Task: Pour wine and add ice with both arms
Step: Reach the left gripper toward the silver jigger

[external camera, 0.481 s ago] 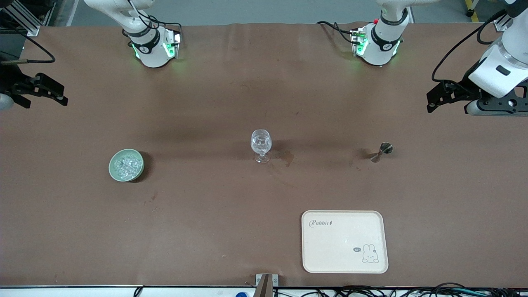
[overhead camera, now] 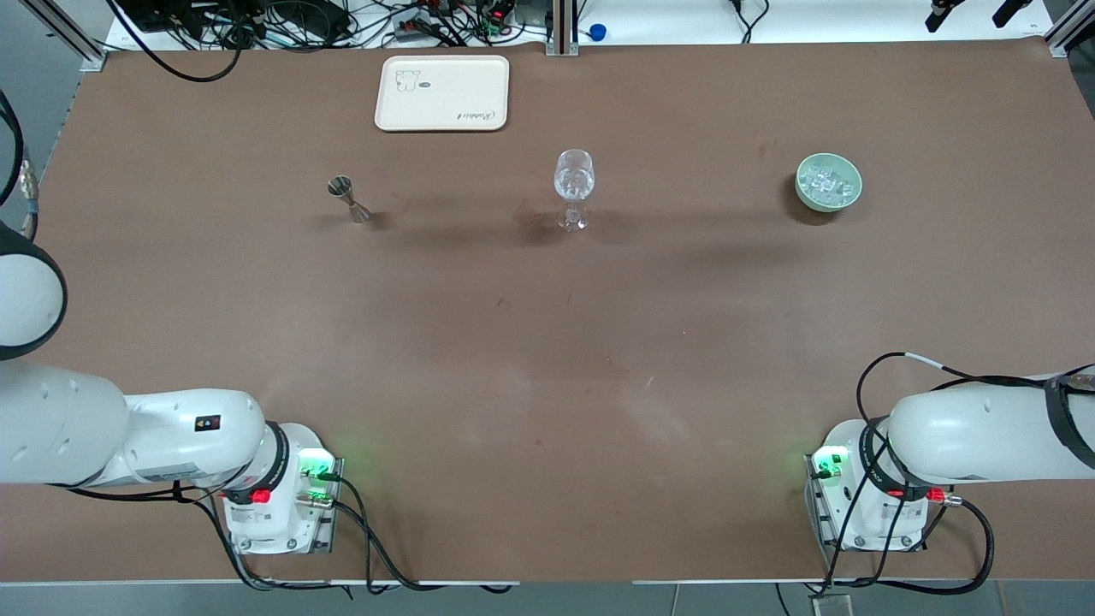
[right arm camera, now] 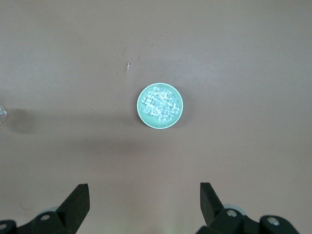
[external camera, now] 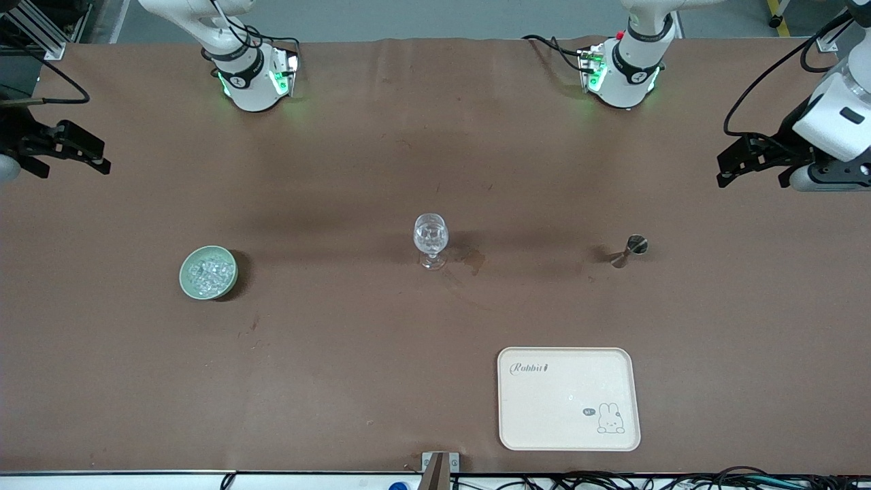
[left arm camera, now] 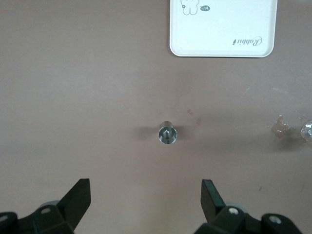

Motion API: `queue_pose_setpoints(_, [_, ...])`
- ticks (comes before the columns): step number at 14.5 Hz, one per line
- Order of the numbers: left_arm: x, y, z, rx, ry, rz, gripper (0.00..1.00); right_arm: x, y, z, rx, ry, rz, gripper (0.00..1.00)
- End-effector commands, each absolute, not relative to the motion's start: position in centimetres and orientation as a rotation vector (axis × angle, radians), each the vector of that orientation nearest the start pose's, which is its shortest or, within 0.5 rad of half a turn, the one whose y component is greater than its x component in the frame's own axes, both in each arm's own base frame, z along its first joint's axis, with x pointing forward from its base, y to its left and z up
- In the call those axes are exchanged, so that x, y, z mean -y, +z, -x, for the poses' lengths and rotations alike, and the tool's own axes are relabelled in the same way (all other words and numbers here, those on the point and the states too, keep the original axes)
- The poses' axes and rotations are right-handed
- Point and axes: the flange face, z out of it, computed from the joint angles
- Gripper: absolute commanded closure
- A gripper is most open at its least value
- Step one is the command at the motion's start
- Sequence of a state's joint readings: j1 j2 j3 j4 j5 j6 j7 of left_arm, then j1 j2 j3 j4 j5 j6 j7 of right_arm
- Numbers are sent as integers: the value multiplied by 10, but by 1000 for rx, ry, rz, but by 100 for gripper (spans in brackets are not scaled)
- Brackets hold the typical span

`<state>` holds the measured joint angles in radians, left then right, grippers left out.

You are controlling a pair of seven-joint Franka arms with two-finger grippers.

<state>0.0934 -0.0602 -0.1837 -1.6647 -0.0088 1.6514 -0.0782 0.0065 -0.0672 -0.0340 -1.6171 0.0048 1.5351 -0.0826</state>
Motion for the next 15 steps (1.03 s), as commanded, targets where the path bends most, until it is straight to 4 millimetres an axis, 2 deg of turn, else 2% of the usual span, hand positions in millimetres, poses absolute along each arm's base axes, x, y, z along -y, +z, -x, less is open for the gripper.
queue_pose_setpoints(1, [31, 614, -550, 10, -40, 3146, 0, 17, 641, -525, 95, 19, 3116, 0])
queue_pose_setpoints(3, [22, 601, -556, 37, -4, 3152, 0, 17, 641, -526, 95, 17, 3116, 0])
queue_pose_setpoints(5, [-6, 577, -569, 152, 52, 3181, 0, 17, 641, -526, 95, 7, 3116, 0])
queue_pose_setpoints(7, [-31, 549, -580, 323, 144, 3298, 0, 16, 641, -528, 97, 0, 3117, 0])
queue_pose_setpoints(9, [-65, 510, -590, 574, 278, 3420, 0, 15, 638, -530, 99, -7, 3117, 0])
queue_pose_setpoints(11, [-92, 466, -600, 746, 414, 3485, 0, 15, 632, -535, 101, -17, 3117, 0])
queue_pose_setpoints(14, [-99, 404, -612, 861, 611, 3502, 7, 17, 613, -550, 92, -17, 3119, 0])
queue_pose_setpoints(15, [-101, 380, -615, 968, 703, 3487, 7, 18, 603, -556, 89, -21, 3119, 1])
